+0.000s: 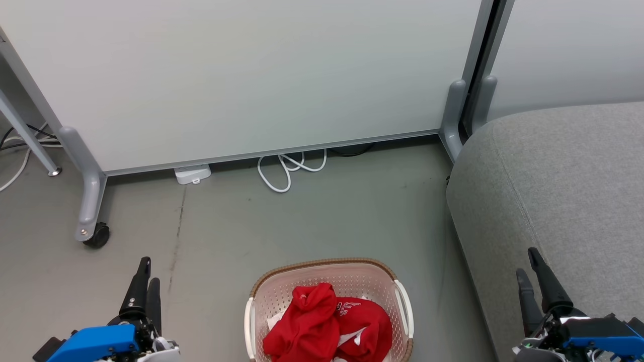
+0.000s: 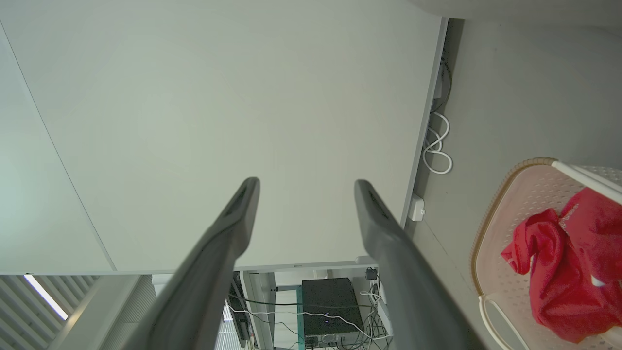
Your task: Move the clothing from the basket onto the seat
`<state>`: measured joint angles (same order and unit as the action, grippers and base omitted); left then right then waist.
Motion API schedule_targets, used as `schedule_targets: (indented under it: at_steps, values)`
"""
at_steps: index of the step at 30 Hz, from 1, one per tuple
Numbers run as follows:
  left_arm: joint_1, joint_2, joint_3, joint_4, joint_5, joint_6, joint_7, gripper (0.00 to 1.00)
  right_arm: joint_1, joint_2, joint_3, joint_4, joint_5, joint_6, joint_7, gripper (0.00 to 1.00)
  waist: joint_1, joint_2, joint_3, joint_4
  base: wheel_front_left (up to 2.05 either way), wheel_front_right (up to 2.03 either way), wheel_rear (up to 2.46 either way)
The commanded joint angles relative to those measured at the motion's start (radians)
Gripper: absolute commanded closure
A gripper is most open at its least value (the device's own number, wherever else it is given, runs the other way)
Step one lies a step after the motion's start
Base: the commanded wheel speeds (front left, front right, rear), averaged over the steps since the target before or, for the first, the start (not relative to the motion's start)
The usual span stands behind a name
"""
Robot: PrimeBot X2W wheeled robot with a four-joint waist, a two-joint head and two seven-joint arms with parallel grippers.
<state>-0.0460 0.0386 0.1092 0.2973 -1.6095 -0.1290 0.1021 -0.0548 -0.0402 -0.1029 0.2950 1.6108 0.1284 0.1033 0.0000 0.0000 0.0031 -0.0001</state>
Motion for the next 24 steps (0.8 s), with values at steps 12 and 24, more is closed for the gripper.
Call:
schedule_targets:
  at_steps: [12, 24]
  values:
    - [-0.039, 0.008, -0.051, -0.029, 0.11, 0.007, -0.067, 0.0, -0.035, -0.004, 0.046, -0.017, -0.101, 0.001, -0.067, 0.0, 0.0001, 0.0, 0.001, 0.001, 0.0, 0.0, 0.0]
    - [-0.042, 0.009, -0.089, -0.071, 0.374, 0.024, -0.118, 0.0, -0.044, -0.006, 0.056, -0.008, -0.338, 0.001, -0.118, 0.0, 0.0001, 0.0, 0.003, 0.004, 0.0, 0.0, 0.0]
